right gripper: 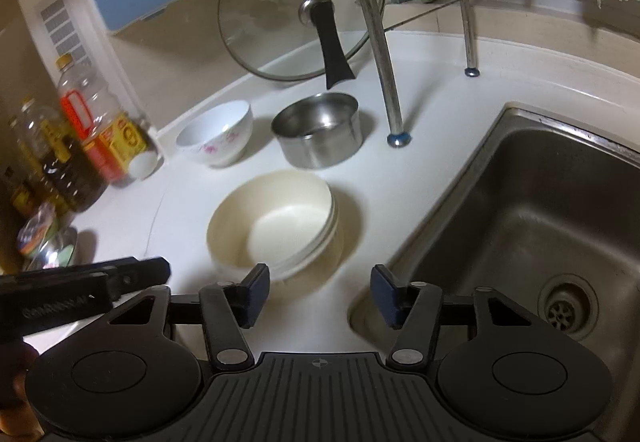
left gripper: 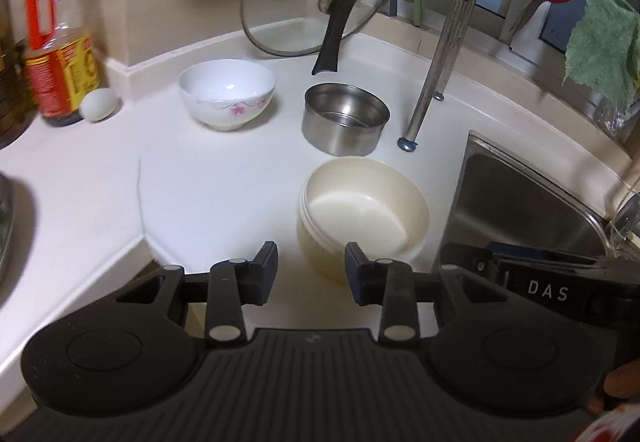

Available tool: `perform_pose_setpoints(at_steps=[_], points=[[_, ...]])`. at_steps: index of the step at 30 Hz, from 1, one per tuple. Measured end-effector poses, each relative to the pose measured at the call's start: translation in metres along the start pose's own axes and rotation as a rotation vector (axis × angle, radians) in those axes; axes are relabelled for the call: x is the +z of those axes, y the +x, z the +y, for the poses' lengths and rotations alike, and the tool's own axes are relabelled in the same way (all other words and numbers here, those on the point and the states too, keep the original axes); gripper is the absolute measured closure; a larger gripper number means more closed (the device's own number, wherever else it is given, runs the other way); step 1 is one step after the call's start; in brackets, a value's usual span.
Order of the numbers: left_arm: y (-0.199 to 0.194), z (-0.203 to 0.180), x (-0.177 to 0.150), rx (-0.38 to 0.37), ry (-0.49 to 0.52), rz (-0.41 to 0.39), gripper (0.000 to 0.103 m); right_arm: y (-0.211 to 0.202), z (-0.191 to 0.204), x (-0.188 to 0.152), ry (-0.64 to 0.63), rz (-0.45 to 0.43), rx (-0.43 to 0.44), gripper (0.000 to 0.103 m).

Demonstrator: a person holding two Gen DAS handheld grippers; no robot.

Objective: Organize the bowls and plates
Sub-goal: 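Move both grippers toward the cream bowl stack beside the sink, then close the left gripper on the cream bowl rim while the right gripper also grips it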

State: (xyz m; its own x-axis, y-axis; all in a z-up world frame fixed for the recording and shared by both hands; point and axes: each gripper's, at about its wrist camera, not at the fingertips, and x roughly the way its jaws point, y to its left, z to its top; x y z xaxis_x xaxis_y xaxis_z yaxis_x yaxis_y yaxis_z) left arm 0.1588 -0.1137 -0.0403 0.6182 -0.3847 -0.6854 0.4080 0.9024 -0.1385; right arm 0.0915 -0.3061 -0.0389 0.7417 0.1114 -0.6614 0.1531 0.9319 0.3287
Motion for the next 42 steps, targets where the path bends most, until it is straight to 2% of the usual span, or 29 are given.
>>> perform_pose_setpoints(at_steps=[6, 14, 19, 28, 42], points=[[0.03, 0.008, 0.02, -0.048, 0.01, 0.013, 0.07, 0.025, 0.002, 0.016, 0.017, -0.02, -0.021, 0.055], [0.063, 0.014, 0.031, -0.058, 0.029, 0.068, 0.072, 0.052, 0.001, 0.024, 0.028, 0.007, -0.062, 0.062], [0.073, 0.016, 0.034, -0.072, 0.038, 0.086, 0.075, 0.06, -0.001, 0.024, 0.036, 0.025, -0.076, 0.071], [0.084, 0.019, 0.034, -0.095, 0.033, 0.116, 0.088, 0.064, -0.001, 0.026, 0.039, 0.04, -0.075, 0.085], [0.078, 0.029, 0.039, -0.106, 0.014, 0.098, 0.089, 0.066, 0.011, 0.035, 0.025, 0.033, -0.079, 0.087]])
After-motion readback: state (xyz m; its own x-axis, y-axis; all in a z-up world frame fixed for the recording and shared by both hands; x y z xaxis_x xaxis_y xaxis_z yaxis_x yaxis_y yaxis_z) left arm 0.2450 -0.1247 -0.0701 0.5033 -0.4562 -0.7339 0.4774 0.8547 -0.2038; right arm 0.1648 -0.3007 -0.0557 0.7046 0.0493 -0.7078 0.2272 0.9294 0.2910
